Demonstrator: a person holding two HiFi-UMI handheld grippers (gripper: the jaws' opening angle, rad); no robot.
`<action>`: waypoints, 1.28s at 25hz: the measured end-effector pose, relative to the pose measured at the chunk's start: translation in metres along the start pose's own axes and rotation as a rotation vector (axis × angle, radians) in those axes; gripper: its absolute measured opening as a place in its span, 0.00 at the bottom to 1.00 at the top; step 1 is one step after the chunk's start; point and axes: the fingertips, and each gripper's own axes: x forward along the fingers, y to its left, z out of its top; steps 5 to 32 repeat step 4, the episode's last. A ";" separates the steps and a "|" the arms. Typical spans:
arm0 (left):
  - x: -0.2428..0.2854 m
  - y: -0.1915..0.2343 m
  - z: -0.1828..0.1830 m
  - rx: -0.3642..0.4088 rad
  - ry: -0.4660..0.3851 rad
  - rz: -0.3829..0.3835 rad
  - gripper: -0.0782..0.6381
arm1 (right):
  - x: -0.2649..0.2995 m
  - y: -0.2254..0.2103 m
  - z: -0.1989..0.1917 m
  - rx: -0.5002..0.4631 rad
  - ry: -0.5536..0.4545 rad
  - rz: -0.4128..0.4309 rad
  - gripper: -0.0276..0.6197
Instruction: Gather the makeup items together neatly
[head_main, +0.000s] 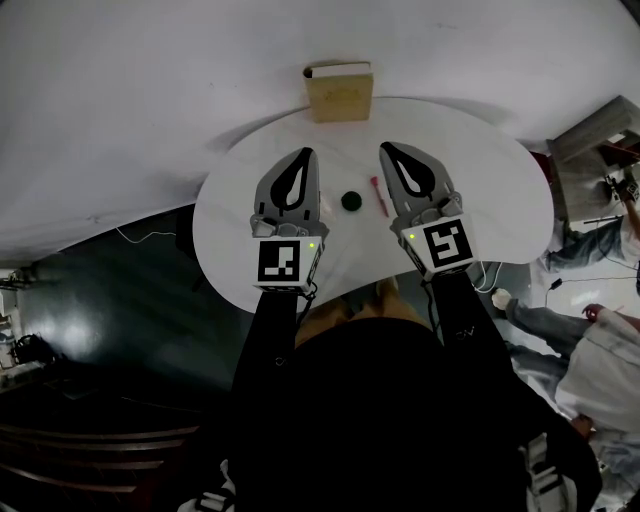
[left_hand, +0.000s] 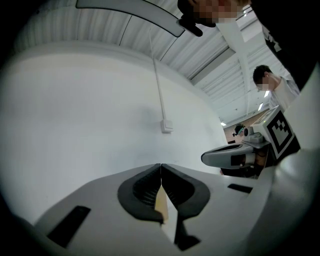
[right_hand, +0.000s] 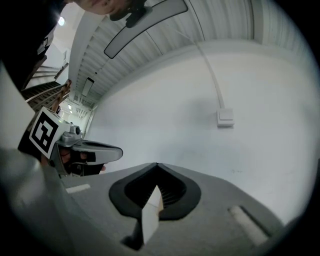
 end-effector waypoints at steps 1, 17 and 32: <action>-0.001 0.002 0.000 0.000 -0.001 0.005 0.12 | 0.000 0.000 -0.001 -0.002 0.003 -0.001 0.05; -0.005 0.006 0.002 -0.003 -0.004 0.017 0.12 | -0.001 -0.001 -0.004 -0.004 0.035 -0.012 0.05; -0.005 0.006 0.002 -0.003 -0.004 0.017 0.12 | -0.001 -0.001 -0.004 -0.004 0.035 -0.012 0.05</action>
